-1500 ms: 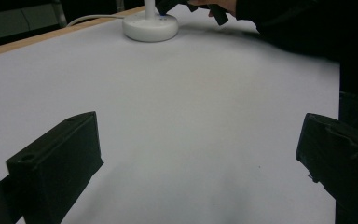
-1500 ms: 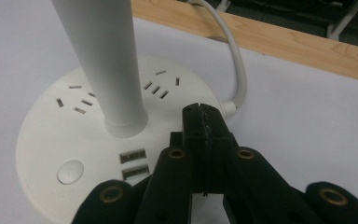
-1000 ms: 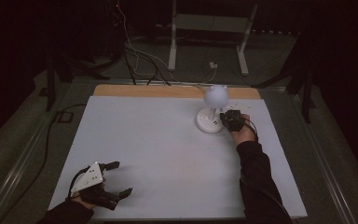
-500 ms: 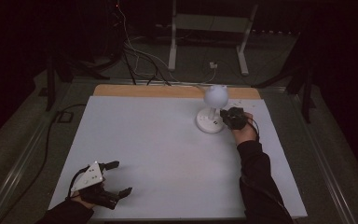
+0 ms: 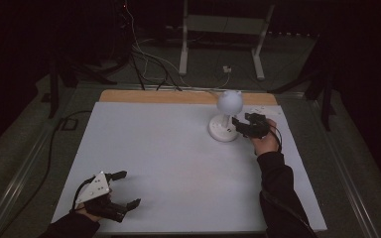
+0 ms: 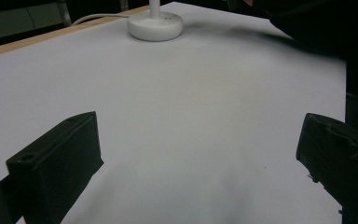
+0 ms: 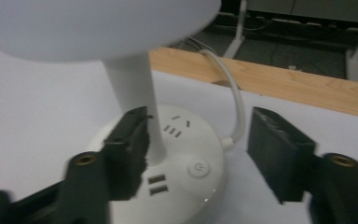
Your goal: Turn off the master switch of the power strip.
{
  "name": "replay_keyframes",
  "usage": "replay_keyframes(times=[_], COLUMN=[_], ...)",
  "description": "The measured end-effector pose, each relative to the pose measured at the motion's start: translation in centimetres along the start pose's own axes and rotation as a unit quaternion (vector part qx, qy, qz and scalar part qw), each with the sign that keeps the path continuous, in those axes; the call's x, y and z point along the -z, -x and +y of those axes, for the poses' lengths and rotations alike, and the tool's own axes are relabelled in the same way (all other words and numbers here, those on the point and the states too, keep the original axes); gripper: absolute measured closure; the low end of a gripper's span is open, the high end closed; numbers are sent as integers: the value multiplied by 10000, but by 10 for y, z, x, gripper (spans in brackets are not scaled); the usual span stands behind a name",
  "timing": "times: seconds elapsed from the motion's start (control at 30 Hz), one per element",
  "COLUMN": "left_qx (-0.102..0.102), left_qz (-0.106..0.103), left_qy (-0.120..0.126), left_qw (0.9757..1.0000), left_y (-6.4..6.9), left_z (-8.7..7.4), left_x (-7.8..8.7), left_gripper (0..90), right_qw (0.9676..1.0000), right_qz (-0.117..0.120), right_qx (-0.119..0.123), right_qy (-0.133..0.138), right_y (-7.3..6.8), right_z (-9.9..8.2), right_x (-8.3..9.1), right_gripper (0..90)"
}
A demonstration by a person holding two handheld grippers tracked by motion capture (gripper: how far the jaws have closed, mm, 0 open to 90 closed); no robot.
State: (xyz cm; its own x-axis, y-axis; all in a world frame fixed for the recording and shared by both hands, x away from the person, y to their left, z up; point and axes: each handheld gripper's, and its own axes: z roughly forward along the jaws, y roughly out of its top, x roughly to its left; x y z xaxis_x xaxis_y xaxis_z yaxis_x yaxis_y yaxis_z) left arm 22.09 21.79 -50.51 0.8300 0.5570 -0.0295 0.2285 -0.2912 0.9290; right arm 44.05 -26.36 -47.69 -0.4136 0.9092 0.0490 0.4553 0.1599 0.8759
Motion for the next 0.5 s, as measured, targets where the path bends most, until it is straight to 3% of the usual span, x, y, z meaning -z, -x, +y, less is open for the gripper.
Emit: replay_keyframes(times=[0.03, 0.13, 0.27, 0.43, 0.5], left_qx=[0, 11, 3, -9, -8], left_qz=[0, -3, 0, 0, 2], left_qy=[0, 13, 1, -3, 12], left_qw=[10000, 10000, 10000, 10000, 10000], left_y=[0, 0, 0, 1, 0], left_z=[0, 0, 0, 0, 0], left_x=[0, 0, 0, 0, 1], left_gripper=[4, 4, 4, 4, 4], right_qw=[10000, 9997, 9994, 9986, 9990], right_qz=[0, 228, 294, 526, 423], right_qx=[0, -111, -56, 20, 87], right_qy=[0, -13, 146, 105, 121], right_y=[0, 1, 1, -1, -4], right_z=[0, 1, -5, -12, -13], right_x=[0, 4, 8, 17, 23], right_gripper=[328, 179, 125, 14, 14])
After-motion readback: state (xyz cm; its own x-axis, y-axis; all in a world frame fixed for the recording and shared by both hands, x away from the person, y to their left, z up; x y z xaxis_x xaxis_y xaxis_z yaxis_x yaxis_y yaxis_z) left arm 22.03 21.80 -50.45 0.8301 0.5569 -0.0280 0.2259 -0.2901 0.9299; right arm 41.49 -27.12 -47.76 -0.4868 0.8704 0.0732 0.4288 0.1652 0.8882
